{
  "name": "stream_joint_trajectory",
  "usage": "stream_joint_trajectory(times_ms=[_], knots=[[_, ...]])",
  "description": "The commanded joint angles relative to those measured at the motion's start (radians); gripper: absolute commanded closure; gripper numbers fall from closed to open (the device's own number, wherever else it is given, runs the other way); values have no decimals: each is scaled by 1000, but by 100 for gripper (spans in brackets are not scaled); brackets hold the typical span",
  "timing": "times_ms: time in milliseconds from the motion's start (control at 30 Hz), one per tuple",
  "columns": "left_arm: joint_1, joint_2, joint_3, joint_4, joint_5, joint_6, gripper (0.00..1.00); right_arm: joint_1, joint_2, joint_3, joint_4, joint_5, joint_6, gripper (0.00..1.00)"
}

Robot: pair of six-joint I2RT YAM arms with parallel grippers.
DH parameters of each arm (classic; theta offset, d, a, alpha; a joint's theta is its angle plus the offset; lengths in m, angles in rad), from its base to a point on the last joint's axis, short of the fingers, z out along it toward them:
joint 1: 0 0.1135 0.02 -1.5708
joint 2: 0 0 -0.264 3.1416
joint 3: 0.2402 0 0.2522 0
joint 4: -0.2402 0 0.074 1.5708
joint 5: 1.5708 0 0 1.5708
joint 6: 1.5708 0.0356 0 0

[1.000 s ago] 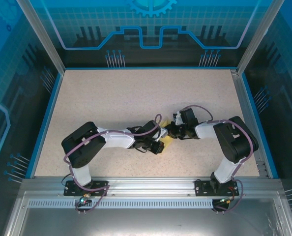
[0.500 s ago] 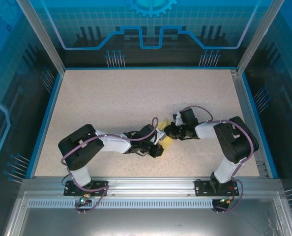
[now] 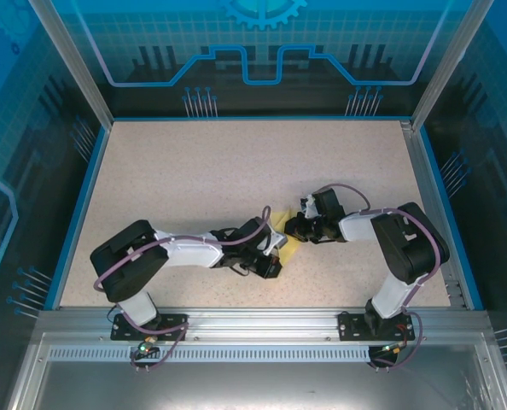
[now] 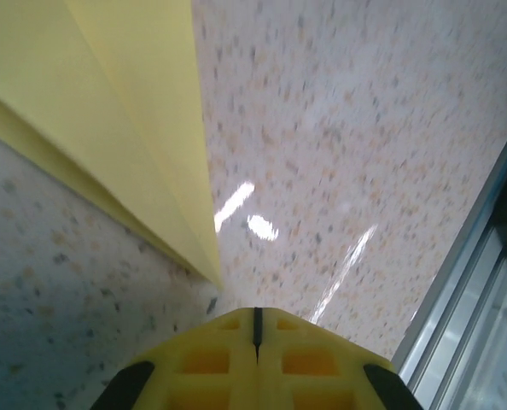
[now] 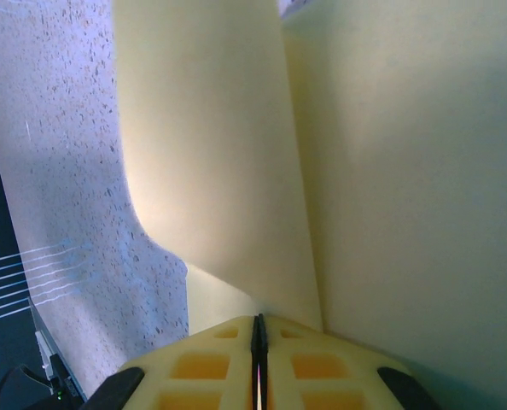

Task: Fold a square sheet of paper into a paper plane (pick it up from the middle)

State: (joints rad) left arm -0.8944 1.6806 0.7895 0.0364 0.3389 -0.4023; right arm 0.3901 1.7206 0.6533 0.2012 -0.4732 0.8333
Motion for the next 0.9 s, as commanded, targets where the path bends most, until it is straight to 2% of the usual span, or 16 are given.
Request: stream_joint_trajectory(times_ms=[0,133,400,667,867], knots=[[37,-43,59,48,-31,-21,100,-2,38,-52,-83,67,-2,89],[72,18,94,88,-38,-18,100,0,27,-57,-66,53,10,89],[78,137,126,114,-22,21,100,-1,15,-63,-40,41,34,89],[78,180,72,97,-63,63,100,-2,8,-48,-58,44,34,89],[77,192,36,64,-67,72,100,-14,-9,-37,-76,105,53,87]])
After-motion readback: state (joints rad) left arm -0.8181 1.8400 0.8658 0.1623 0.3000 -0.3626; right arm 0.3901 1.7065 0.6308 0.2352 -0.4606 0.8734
